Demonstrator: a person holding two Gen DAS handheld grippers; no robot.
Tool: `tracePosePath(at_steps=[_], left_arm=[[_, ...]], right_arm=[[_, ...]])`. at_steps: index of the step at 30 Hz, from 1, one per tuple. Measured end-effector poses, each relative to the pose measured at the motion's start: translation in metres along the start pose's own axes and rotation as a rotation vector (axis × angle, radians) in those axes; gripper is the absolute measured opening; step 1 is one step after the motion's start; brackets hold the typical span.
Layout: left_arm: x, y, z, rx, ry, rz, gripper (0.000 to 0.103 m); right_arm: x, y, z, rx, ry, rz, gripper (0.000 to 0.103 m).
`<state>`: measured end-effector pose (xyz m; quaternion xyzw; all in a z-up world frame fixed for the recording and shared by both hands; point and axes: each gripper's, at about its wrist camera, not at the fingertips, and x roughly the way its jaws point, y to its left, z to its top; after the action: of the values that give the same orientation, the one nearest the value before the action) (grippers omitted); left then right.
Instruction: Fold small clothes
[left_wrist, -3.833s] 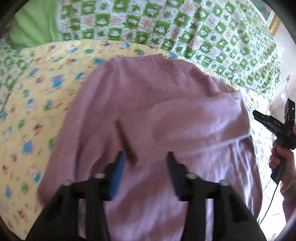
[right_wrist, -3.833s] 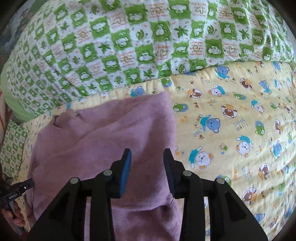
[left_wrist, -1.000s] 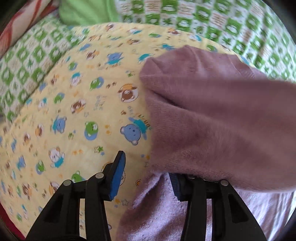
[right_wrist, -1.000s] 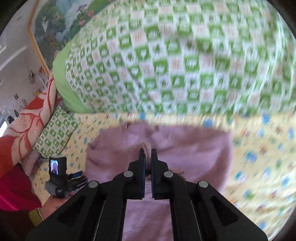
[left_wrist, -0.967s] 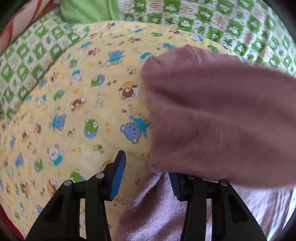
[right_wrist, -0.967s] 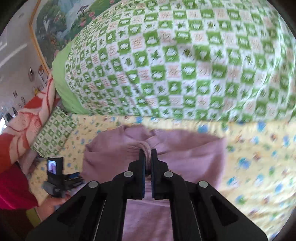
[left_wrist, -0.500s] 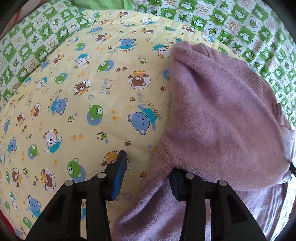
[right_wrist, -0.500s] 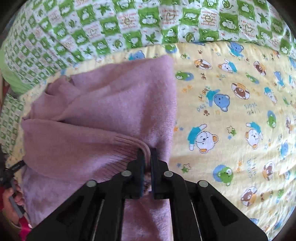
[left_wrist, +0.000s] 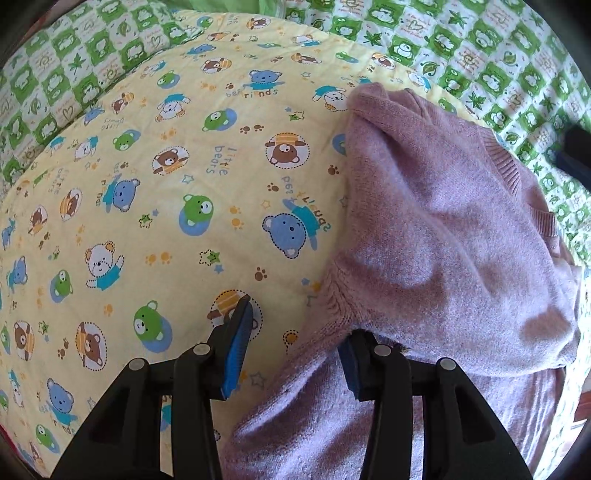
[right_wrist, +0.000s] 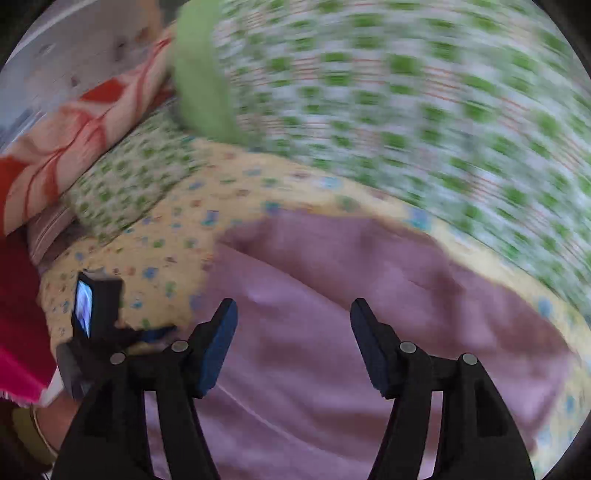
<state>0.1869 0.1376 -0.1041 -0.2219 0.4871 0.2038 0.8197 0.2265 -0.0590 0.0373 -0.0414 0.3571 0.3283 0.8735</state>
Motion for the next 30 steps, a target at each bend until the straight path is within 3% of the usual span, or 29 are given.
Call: tracePosePath(at_steps=[2,5,8,10,11,13,14,18,21,26,30], left_arm=[[-0.001,0.004,-0.002,-0.011,0.007,-0.012,0.046],[-0.018,0.014,-0.002,-0.047,-0.015,-0.093,0.046],[-0.034,0.02,-0.003,-0.037,-0.052,-0.177,0.046],[-0.032,0.021,-0.004,-0.031,-0.043,-0.191,0.045],[-0.03,0.021,-0.004,-0.027,-0.037,-0.185,0.045],[-0.018,0.023,-0.007,-0.028,-0.007,-0.16,0.045],[-0.012,0.022,-0.008,-0.033,0.013,-0.152,0.045],[-0.005,0.026,-0.008,-0.028,0.021,-0.13,0.038],[-0.01,0.03,-0.013,-0.026,0.018,-0.114,0.032],[-0.02,0.052,-0.027,-0.079,0.026,-0.154,0.032],[-0.037,0.056,-0.037,-0.052,0.024,-0.145,0.033]], right_arm=[[0.042,0.03,0.022,-0.079,0.032,0.051,0.064],[0.096,0.06,0.044,-0.186,0.086,0.064,0.06],[0.123,0.065,0.048,-0.224,0.132,0.039,0.048],[0.133,0.059,0.047,-0.215,0.162,0.041,0.042],[0.139,0.055,0.047,-0.213,0.177,0.043,0.037],[0.15,0.05,0.046,-0.222,0.212,0.041,0.016],[0.157,0.051,0.049,-0.221,0.226,0.044,0.012],[0.151,0.028,0.061,-0.076,0.183,0.124,0.008],[0.152,-0.014,0.067,0.226,0.13,0.301,0.007],[0.176,-0.055,0.046,0.406,0.166,0.24,0.001],[0.147,-0.043,0.049,0.337,0.076,0.173,0.006]])
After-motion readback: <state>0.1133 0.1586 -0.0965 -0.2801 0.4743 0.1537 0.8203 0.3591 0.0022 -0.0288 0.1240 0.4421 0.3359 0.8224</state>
